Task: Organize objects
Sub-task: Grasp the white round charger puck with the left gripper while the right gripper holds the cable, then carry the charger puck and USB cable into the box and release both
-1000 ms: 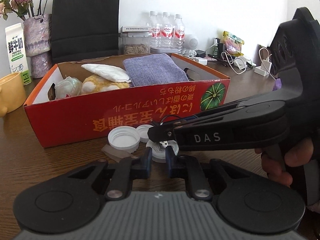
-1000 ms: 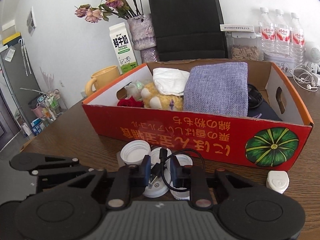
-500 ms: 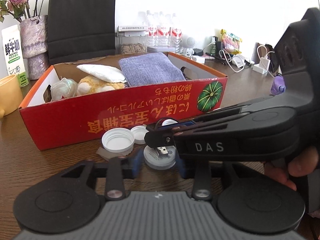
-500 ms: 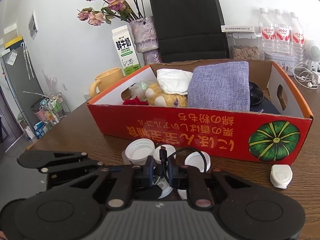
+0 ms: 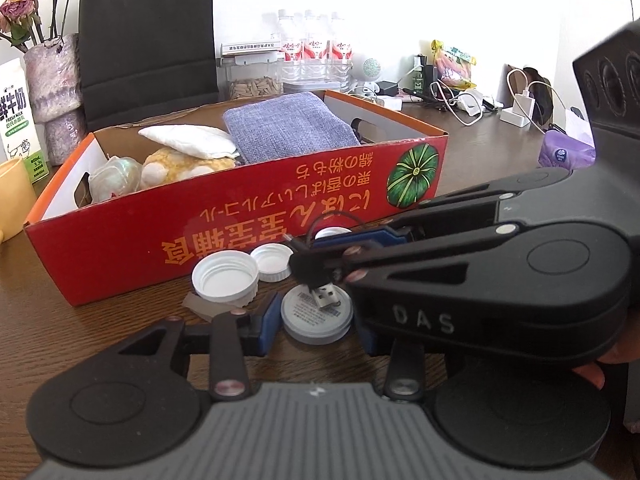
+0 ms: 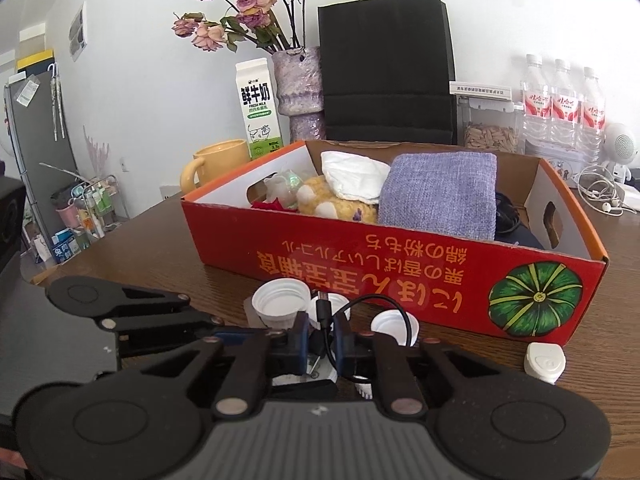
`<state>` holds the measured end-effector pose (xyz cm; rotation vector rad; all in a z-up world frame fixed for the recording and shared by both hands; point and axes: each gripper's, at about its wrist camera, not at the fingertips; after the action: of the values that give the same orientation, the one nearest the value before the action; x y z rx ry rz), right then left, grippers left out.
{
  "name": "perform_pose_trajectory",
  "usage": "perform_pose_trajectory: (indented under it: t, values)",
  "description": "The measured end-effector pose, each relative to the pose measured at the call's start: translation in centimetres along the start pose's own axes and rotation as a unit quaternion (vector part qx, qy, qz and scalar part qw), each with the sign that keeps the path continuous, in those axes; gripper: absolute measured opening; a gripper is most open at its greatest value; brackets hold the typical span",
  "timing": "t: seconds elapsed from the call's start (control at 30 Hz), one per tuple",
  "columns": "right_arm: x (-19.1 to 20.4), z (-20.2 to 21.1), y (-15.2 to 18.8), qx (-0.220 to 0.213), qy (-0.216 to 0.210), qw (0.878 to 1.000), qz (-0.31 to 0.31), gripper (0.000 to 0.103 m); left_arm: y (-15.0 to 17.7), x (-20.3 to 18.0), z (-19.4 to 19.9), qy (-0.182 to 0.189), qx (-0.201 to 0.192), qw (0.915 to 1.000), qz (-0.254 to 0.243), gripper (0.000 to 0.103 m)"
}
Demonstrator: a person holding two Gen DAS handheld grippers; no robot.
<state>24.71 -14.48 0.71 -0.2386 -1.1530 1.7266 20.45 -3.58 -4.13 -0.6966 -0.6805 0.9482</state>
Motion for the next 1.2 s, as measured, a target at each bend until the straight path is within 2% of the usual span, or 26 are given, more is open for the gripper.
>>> perform_pose_trajectory:
  t: [0.2,0.33,0.77,0.93,1.2]
  values:
    - [-1.3,1.0,-0.2,-0.024,0.017,0.999,-0.018,0.006,0.0,0.0,0.0,0.001,0.000,1.0000,0.001,0.040]
    - [-1.4,1.5,-0.2,-0.031,0.012,0.999,-0.022,0.006,0.0,0.0,0.0,0.000,0.000,1.0000,0.000,0.040]
    - [-3.5,4.3,-0.2,-0.109,0.098,0.989,-0.030,0.003,0.3,-0.1,0.6,-0.008,0.000,0.9999,0.007,0.040]
    - [-4.6,5.7,-0.2,-0.126,0.117,0.984,-0.038,0.003,0.7,-0.4,1.3,-0.017,-0.004,0.9998,0.005,0.040]
    - [-4.1,7.3,-0.4,-0.148,0.119,0.981,-0.030,0.003,1.9,-0.4,3.2,-0.049,-0.001,0.9988,0.008,0.040]
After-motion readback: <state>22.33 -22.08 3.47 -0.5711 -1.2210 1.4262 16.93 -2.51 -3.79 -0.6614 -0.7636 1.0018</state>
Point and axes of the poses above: each gripper's, at about its wrist camera, not at the fingertips, and z roughly against the way its jaws point, x to its left, y to its underside, and after that the axes turned 15 degrees about -z, right-handed
